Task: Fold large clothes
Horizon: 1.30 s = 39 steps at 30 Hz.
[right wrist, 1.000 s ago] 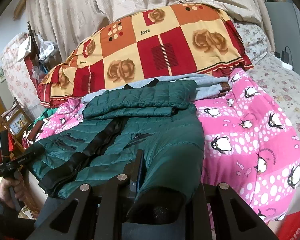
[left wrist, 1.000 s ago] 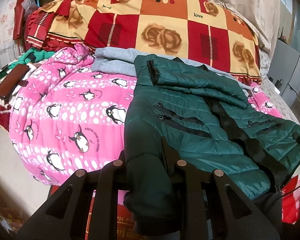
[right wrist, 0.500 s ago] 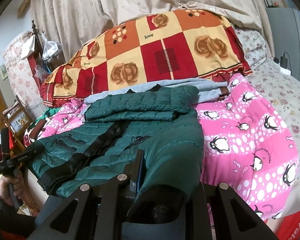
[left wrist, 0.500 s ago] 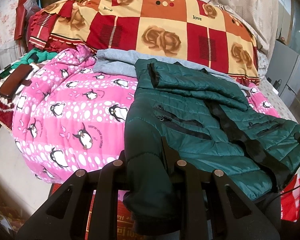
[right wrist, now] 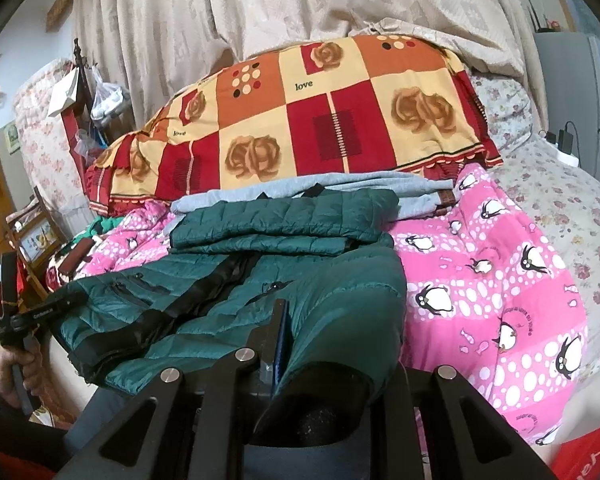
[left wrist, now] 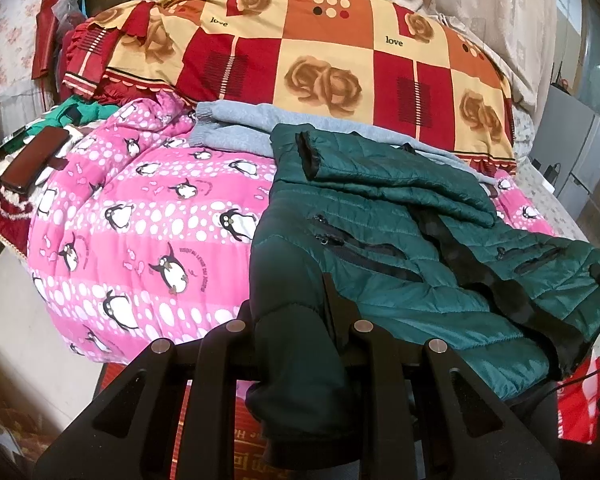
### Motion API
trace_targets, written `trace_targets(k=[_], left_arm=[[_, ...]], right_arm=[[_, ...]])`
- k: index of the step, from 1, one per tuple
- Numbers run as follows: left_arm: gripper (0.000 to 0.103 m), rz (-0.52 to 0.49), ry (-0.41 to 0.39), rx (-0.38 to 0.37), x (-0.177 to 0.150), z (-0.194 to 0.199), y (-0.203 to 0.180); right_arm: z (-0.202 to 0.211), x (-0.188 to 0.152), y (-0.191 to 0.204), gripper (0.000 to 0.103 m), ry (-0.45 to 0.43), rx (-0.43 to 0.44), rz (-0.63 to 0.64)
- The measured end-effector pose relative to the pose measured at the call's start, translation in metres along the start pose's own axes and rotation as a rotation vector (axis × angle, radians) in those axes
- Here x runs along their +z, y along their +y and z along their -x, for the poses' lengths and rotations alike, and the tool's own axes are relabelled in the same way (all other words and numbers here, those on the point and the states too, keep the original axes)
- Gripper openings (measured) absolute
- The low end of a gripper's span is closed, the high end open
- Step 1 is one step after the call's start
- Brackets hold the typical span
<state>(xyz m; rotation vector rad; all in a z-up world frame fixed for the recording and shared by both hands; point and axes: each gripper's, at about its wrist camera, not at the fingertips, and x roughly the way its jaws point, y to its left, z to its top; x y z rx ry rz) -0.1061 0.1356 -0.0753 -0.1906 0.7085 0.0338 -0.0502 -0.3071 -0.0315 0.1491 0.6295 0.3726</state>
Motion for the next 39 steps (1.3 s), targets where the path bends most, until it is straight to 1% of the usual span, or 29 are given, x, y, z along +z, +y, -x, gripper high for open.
trace_targets(k=[8, 9, 13, 16, 18, 24, 32, 39], left_arm=[[0.018, 0.017, -0.006, -0.013, -0.002, 0.002, -0.002], [0.018, 0.021, -0.008, -0.023, -0.002, 0.003, -0.001], [0.018, 0.008, -0.027, -0.050, -0.005, 0.004, -0.001], [0.018, 0.017, -0.024, -0.071, -0.006, 0.004, 0.002], [0.018, 0.033, -0.029, -0.098, -0.007, 0.006, 0.006], [0.018, 0.016, -0.031, -0.080, -0.011, 0.013, 0.009], [0.018, -0.044, -0.021, -0.012, -0.014, 0.020, -0.002], [0.018, -0.049, -0.012, 0.005, -0.014, 0.020, -0.001]], right_arm=[[0.000, -0.003, 0.002, 0.017, 0.018, -0.006, 0.010], [0.000, -0.003, 0.002, 0.017, 0.021, 0.000, 0.007], [-0.001, -0.004, 0.007, 0.017, 0.045, -0.034, 0.043], [-0.002, -0.005, 0.012, 0.017, 0.069, -0.060, 0.077], [-0.001, -0.006, 0.014, 0.017, 0.073, -0.067, 0.087], [0.011, -0.007, 0.017, 0.017, 0.066, -0.057, 0.102], [0.018, -0.009, 0.018, 0.017, 0.049, -0.046, 0.097], [0.020, -0.010, 0.016, 0.017, 0.046, -0.048, 0.086]])
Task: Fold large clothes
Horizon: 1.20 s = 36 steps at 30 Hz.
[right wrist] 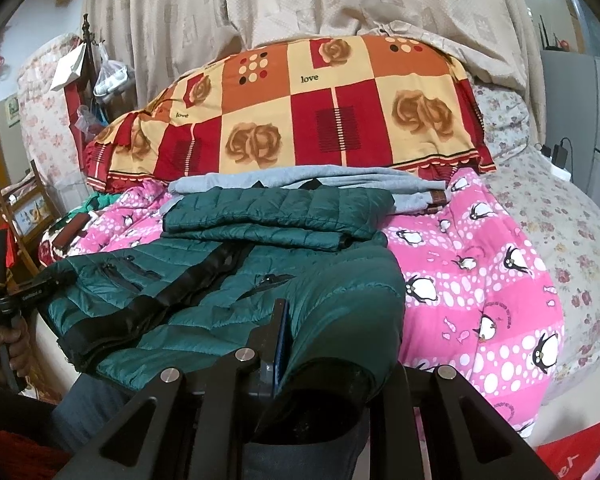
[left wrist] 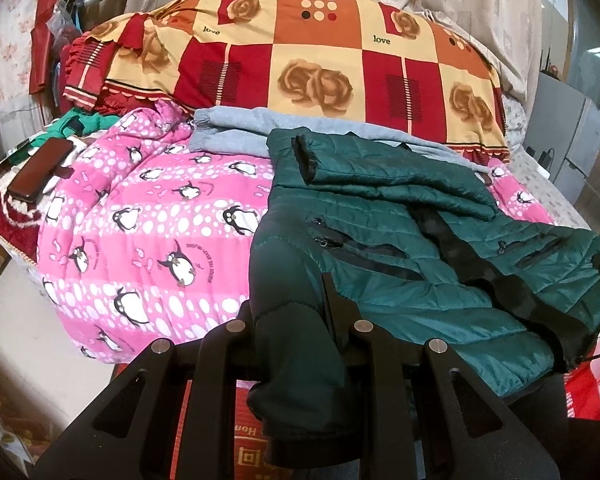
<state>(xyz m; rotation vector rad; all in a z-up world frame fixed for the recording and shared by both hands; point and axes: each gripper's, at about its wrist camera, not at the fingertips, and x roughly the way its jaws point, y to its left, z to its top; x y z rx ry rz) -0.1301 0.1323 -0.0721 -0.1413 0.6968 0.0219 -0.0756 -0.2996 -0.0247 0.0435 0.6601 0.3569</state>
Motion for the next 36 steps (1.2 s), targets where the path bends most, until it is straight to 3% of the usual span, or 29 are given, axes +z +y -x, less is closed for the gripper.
trace_targets(k=[36], left_arm=[[0.018, -0.013, -0.043, 0.002, 0.005, 0.019, 0.001]], right_arm=[[0.022, 0.006, 0.006, 0.017, -0.052, -0.001, 0.009]])
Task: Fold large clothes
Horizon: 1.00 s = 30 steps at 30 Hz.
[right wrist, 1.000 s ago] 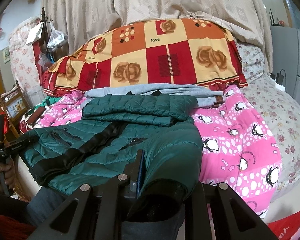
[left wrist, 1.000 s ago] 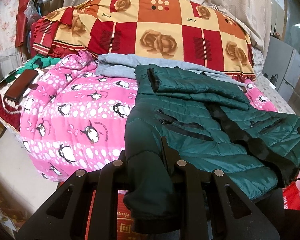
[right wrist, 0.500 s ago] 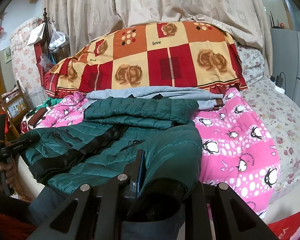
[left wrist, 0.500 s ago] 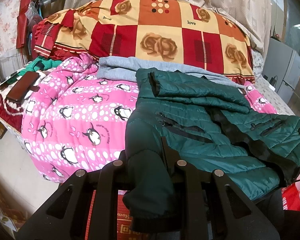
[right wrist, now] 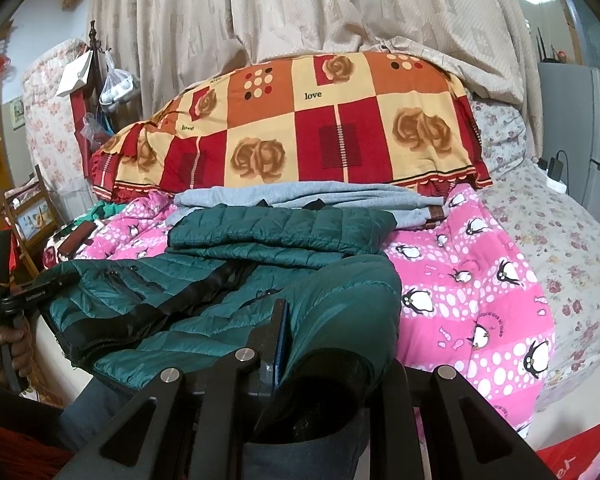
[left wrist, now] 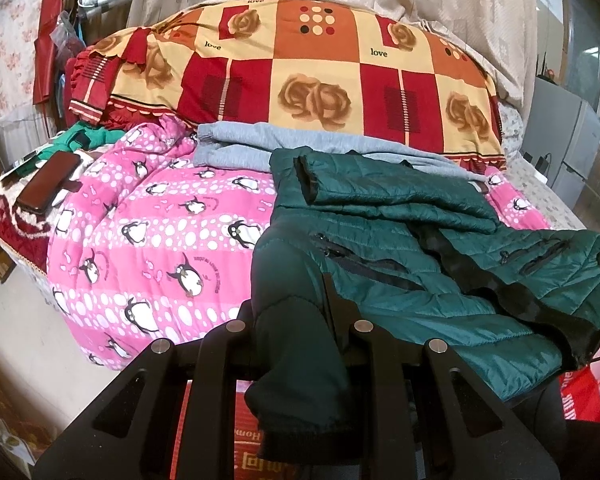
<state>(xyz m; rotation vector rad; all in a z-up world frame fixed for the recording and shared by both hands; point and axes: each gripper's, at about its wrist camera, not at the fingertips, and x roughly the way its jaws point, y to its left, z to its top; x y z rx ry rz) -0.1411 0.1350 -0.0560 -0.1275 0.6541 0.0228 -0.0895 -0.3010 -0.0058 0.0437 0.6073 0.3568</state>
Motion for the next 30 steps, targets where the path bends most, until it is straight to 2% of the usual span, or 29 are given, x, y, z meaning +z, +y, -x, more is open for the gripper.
trace_targets(k=[30], left_arm=[[0.018, -0.030, -0.033, -0.019, 0.009, 0.016, -0.012]], right_arm=[[0.011, 0.015, -0.011, 0.017, -0.063, -0.018, 0.002]])
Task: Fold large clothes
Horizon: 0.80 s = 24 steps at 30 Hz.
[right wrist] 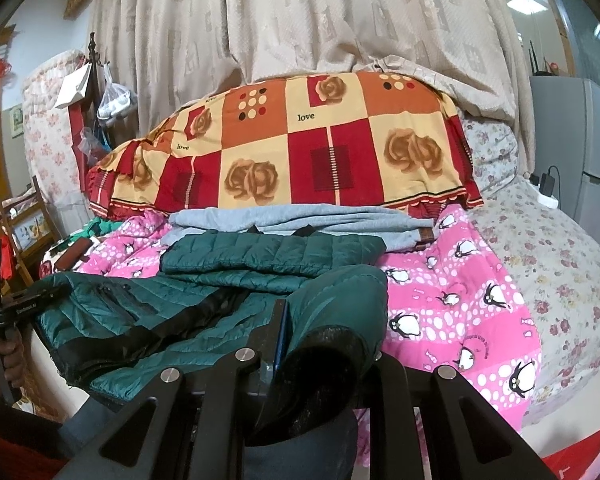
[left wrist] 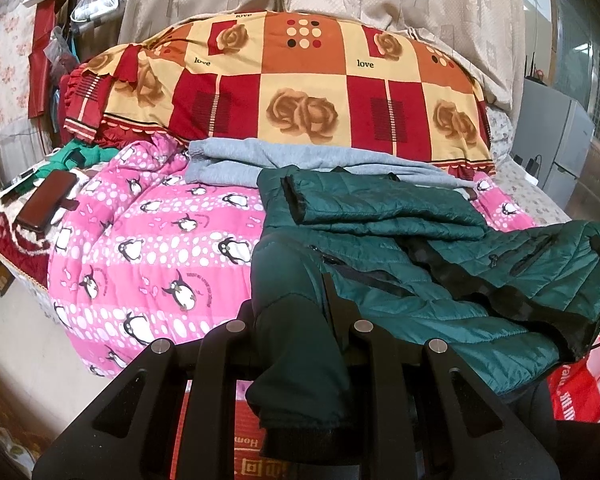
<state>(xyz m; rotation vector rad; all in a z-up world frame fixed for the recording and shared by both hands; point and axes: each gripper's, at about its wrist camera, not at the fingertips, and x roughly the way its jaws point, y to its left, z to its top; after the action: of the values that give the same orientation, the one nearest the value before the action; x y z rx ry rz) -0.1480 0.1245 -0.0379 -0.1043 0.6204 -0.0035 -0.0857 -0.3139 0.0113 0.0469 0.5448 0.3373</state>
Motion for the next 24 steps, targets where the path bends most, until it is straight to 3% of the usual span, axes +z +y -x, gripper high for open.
trace_targets(k=[13, 24], left_arm=[[0.018, 0.009, -0.011, 0.000, 0.014, -0.005, -0.001], [0.018, 0.070, -0.084, -0.002, 0.059, -0.040, 0.000]], right_arm=[[-0.002, 0.006, -0.002, 0.017, -0.006, -0.004, -0.005], [-0.041, 0.048, -0.002, 0.017, -0.074, -0.050, -0.011]])
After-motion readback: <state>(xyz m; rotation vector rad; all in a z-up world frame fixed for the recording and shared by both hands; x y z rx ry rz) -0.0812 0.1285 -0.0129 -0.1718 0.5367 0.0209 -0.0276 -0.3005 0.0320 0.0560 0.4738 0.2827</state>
